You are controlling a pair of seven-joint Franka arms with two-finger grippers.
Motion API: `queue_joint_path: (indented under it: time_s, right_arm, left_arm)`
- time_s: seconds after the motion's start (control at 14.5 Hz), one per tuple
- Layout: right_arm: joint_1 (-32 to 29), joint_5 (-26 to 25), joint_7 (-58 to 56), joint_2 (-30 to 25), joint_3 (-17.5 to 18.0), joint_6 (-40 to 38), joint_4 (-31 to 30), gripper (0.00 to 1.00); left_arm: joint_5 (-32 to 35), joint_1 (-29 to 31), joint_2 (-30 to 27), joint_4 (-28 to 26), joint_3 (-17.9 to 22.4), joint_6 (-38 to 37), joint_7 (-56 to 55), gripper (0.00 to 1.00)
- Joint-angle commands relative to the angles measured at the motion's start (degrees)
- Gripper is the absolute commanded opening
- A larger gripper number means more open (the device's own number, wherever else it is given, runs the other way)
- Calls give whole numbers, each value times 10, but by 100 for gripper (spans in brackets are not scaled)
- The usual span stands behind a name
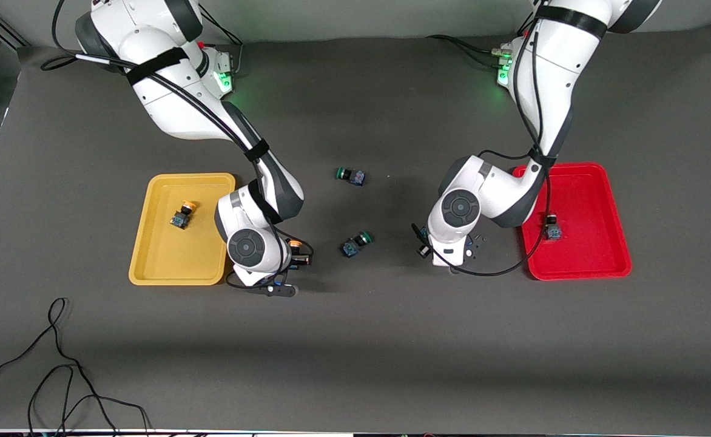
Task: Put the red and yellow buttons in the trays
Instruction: 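Grasp the orange button with the right gripper while the left gripper grasps red button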
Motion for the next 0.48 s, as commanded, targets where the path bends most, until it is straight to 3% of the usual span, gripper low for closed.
queue_joint_path:
  time_s: [0.0, 0.14, 0.21, 0.41]
  right_arm:
    - [-4, -10, 7, -7, 3, 2, 0, 49]
    - [-6, -10, 6, -14, 3, -6, -1, 30]
    - [-6, -10, 5, -23, 2, -19, 0, 26]
    - [-25, -11, -24, -60, -6, -77, -2, 24]
  left_arm:
    - [28, -3, -42, 2, 8, -33, -4, 20]
    - [25, 8, -92, 28, 7, -105, 52, 18]
    - [22, 19, -118, 44, 2, -152, 87, 18]
    - [-20, 34, -190, 74, 7, -266, 247, 17]
